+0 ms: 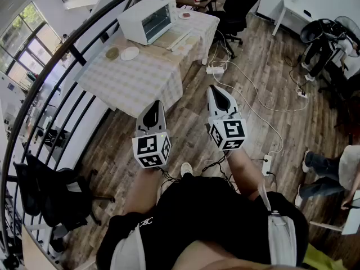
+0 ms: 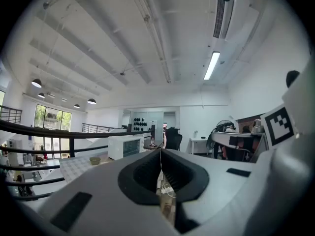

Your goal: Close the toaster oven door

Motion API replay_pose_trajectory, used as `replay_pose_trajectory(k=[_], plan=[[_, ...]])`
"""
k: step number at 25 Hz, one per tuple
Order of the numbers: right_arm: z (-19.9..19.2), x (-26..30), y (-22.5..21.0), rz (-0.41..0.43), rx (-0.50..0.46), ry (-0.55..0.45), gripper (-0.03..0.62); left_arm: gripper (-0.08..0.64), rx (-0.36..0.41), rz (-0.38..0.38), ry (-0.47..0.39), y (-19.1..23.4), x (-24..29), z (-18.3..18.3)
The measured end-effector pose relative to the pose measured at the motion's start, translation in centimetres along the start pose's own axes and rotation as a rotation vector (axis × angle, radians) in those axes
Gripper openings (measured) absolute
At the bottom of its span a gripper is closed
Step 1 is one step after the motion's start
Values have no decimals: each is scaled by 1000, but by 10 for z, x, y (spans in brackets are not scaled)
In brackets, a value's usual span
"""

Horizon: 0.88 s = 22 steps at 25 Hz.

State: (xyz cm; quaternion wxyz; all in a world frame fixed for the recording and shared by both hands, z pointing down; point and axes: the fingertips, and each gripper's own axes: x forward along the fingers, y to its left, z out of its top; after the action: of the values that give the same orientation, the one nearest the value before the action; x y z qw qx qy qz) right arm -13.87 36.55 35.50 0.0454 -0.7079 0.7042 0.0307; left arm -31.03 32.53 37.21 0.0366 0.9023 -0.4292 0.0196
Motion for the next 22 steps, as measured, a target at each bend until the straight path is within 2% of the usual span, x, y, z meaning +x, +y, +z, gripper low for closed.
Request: replay_pose_trajectory(k=[5, 22], plan=[[-1, 4, 4, 30, -6, 1, 2, 15, -5, 3, -2, 3, 3, 3], [-2, 56, -12, 4, -43, 1, 2, 15, -17, 8, -1, 31, 50, 5]])
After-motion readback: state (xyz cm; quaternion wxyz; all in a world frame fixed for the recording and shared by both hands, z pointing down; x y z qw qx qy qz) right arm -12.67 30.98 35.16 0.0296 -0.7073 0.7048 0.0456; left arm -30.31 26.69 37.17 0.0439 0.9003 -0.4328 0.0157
